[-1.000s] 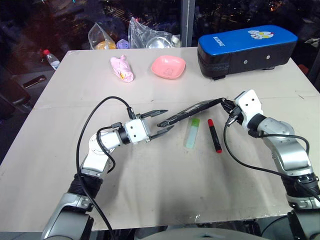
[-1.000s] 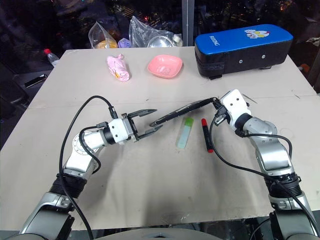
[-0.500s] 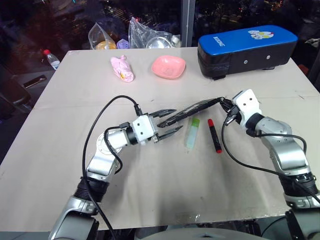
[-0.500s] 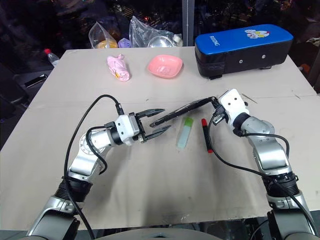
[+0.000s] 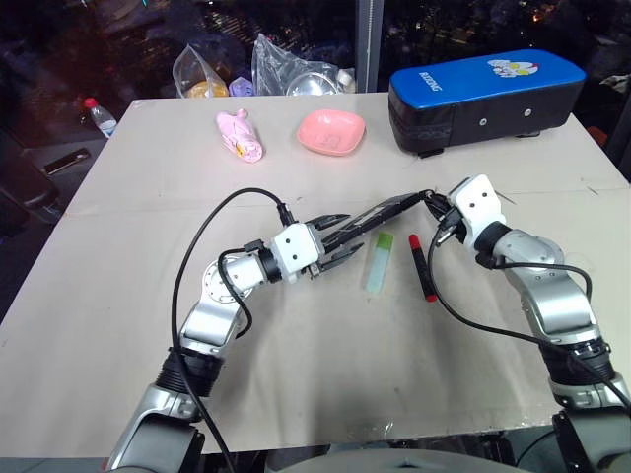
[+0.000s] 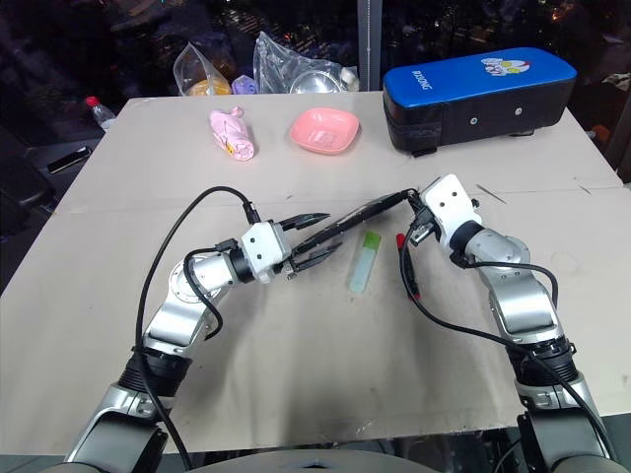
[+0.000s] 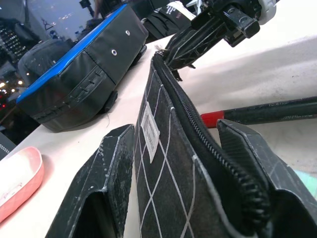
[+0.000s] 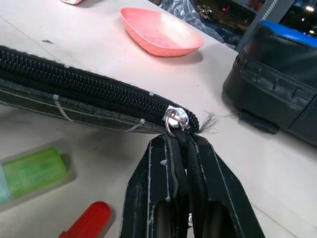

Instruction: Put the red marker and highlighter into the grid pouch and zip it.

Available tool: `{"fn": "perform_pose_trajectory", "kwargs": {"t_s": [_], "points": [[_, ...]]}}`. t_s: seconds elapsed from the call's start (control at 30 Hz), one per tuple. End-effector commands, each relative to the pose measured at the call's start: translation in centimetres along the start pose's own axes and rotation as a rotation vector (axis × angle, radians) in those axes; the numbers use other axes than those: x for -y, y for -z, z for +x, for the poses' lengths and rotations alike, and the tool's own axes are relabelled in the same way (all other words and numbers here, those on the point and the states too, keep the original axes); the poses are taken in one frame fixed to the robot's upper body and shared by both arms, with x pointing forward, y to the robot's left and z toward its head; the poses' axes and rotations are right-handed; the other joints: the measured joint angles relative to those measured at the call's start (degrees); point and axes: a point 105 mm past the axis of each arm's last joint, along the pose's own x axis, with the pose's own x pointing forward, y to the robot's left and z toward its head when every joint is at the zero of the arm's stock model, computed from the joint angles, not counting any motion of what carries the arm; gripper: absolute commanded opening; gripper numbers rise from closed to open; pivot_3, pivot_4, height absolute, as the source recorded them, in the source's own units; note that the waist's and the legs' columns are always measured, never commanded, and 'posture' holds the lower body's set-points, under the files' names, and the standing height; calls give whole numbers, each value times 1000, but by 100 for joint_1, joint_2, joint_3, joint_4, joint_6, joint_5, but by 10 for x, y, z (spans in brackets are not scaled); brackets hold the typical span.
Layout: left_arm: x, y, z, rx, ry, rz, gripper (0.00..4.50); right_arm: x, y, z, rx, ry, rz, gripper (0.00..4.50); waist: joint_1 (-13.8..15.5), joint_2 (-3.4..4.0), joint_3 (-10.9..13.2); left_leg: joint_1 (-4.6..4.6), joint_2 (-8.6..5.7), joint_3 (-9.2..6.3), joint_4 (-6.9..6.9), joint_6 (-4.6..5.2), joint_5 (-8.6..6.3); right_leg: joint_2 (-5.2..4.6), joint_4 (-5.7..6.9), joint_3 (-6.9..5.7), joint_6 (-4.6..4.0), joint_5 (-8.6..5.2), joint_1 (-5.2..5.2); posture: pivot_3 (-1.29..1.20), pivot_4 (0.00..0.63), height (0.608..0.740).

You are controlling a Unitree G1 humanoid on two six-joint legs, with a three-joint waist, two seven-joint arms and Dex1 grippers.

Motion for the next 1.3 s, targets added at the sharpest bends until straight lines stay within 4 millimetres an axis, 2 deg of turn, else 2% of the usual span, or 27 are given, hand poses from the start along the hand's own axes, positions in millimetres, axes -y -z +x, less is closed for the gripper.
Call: {"fn": "perform_pose_trajectory", "kwargs": {"t_s": [0.03,0.07,0.1,0.3,0.5,0.63,0.87,0.9,1.0,1.03,1.17,1.3], "points": [[-2,-4,-1,19,-8,17,939,3,-21,0,71,11,-41,0,-1,0,0,0,0,0,0,0,0,0,0,0,0,0,0,0,150,740],[-2,-3,-2,15,-8,16,372,3,-21,0,72,12,-42,0,-1,0,0,0,0,1,0,0,0,0,0,0,0,0,0,0,150,740],[-1,-2,-3,8,-7,17,26,3,-21,1,72,14,-43,0,-1,0,0,0,0,0,0,0,0,0,0,0,0,0,0,0,150,740],[-7,9,-8,-44,-64,22,26,7,-22,-3,72,28,-50,0,0,0,0,0,1,0,0,0,0,1,-1,0,-1,0,0,0,150,740],[-12,7,-4,-20,-110,15,26,3,-24,-6,53,10,-29,0,2,0,0,0,1,0,-1,0,0,1,-1,0,-1,1,0,0,150,740],[-14,7,-3,-14,-145,2,26,1,-18,-9,-17,16,41,0,3,0,0,0,3,-1,0,0,0,1,-1,0,-1,1,0,0,150,740],[-13,4,1,-2,-186,-15,26,10,-13,-15,-96,84,211,0,6,0,0,0,5,0,-1,0,0,1,-2,0,-3,2,0,0,150,740],[-12,4,2,3,-187,-21,0,12,-14,-15,-94,93,219,660,5,0,0,0,5,0,-1,0,0,1,-2,0,-3,2,0,0,150,740],[-9,1,5,13,-186,-28,0,11,-13,-14,-101,105,273,1586,5,0,0,0,5,0,-2,0,0,1,-3,0,-3,2,0,0,150,740],[-8,0,6,16,-187,-31,0,9,-12,-14,-111,102,299,2170,5,0,0,0,6,-1,-2,0,0,2,-3,-1,-3,2,0,0,150,740],[-7,-2,8,30,-188,-49,0,7,-11,-14,-105,106,389,2170,2,0,0,0,8,0,-3,0,0,6,-3,-1,-4,2,-1,0,150,740],[-3,-2,8,33,-174,-57,0,10,-13,-10,-88,103,389,2170,1,0,0,-1,9,1,-3,0,0,6,-4,0,-4,3,-1,0,150,740]]}}
